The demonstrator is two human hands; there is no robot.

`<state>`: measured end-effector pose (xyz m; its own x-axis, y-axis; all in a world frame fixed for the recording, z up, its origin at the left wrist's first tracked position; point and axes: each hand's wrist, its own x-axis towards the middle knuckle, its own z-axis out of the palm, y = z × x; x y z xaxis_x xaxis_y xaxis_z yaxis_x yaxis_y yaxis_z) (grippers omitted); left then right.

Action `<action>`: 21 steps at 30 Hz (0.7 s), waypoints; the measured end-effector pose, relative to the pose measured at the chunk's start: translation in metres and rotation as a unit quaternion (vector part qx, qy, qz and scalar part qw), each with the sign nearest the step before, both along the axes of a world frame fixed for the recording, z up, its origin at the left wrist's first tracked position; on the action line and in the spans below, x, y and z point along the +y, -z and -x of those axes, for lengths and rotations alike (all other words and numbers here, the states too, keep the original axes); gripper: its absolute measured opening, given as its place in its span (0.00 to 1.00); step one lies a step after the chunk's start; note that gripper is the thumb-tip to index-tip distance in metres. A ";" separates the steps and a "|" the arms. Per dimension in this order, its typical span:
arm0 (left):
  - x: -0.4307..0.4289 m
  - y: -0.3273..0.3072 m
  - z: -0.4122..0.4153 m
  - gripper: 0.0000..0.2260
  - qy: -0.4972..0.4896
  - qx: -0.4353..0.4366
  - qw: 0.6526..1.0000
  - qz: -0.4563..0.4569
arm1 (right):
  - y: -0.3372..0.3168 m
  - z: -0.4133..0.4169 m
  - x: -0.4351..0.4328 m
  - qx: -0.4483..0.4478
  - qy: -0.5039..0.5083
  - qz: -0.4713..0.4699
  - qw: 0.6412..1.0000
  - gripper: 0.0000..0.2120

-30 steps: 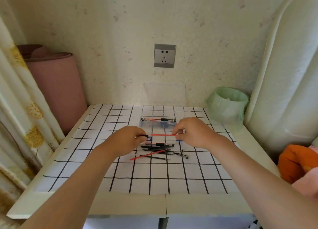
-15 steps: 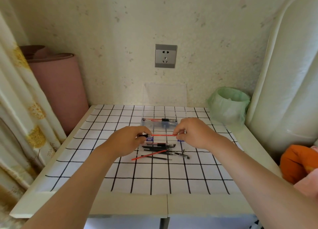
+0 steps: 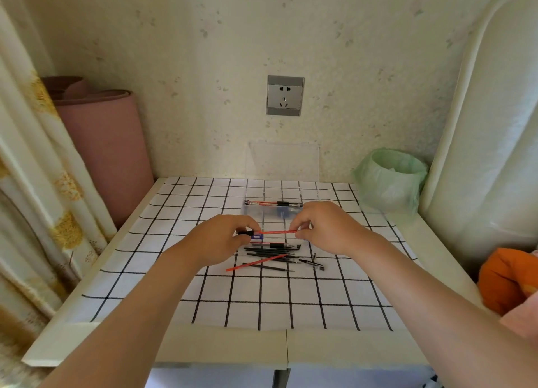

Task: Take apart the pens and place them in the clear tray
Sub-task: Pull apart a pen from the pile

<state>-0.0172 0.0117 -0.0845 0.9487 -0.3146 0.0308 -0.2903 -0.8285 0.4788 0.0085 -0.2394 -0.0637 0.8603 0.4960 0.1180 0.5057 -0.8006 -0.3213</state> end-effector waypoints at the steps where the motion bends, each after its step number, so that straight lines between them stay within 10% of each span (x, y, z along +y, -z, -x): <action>1: 0.000 0.000 0.000 0.11 0.002 0.002 1.000 0.001 | 0.000 0.000 0.001 -0.003 -0.001 -0.001 1.000 0.07; 21: -0.020 -0.001 0.007 0.15 0.014 0.032 0.999 0.007 | 0.002 0.002 -0.009 0.007 0.019 -0.077 0.997 0.15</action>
